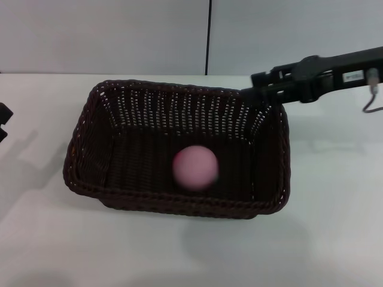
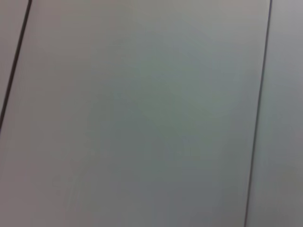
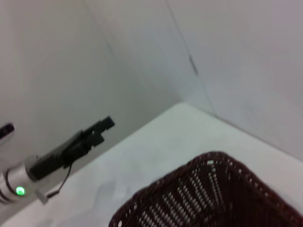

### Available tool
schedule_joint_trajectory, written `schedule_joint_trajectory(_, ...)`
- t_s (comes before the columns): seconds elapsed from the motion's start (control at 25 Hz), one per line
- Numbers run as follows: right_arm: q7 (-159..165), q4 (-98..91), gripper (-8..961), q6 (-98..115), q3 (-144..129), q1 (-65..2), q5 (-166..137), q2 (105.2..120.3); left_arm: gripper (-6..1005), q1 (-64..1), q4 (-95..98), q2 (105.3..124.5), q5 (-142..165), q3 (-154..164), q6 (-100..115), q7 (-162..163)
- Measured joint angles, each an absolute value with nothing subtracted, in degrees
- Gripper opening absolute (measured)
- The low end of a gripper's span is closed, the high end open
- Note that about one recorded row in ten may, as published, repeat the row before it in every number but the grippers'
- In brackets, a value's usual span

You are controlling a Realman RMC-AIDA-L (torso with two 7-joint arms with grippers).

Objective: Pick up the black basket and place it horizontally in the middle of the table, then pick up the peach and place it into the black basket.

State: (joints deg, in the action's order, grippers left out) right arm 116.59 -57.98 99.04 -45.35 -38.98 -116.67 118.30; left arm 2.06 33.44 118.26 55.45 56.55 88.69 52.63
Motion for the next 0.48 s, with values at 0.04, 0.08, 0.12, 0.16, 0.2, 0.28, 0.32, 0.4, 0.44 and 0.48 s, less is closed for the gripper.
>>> schedule_joint_trajectory(0.04,116.6,-58.0,552,99.0,-45.4,-39.0,-116.7,118.30,769,2.1,33.2,118.26,55.5,56.2,88.7,52.2)
schedule_joint_trajectory(0.08,116.5,-58.3,579,99.0,-44.7,-38.3,-115.9,118.28,769,2.1,33.2,118.26,55.5,56.2,88.7,52.2)
schedule_joint_trajectory(0.12,116.2,-58.6,606,99.0,-43.6,-37.4,-115.1,118.22,769,2.1,33.2,118.26,55.5,56.2,88.7,52.2)
schedule_joint_trajectory(0.16,115.4,-58.9,634,99.1,-42.6,-36.5,-114.2,118.21,769,2.1,32.9,118.26,55.5,55.9,88.8,51.8)
schedule_joint_trajectory(0.2,112.7,-59.2,661,99.2,-39.8,-33.9,-111.7,118.16,769,1.9,30.9,118.26,55.4,54.5,89.2,50.1)
schedule_joint_trajectory(0.28,110.9,-58.9,661,99.2,-38.7,-32.7,-109.9,118.20,769,1.3,28.5,118.28,55.5,52.5,89.9,48.6)
schedule_joint_trajectory(0.32,108.7,-58.2,661,99.0,-37.1,-31.1,-107.7,118.37,769,1.3,28.5,118.28,55.5,52.5,89.9,48.6)
schedule_joint_trajectory(0.4,98.4,-52.6,661,98.2,-33.3,-26.5,-98.3,118.80,769,0.0,23.9,118.30,55.4,48.8,91.9,45.3)
schedule_joint_trajectory(0.44,98.4,-52.6,661,98.2,-33.3,-26.5,-98.3,118.80,769,-0.5,21.7,118.30,55.4,47.1,92.9,43.5)
schedule_joint_trajectory(0.48,93.9,-48.8,661,98.1,-32.5,-25.1,-94.4,118.81,769,-1.0,20.1,118.29,55.4,45.8,93.6,42.3)
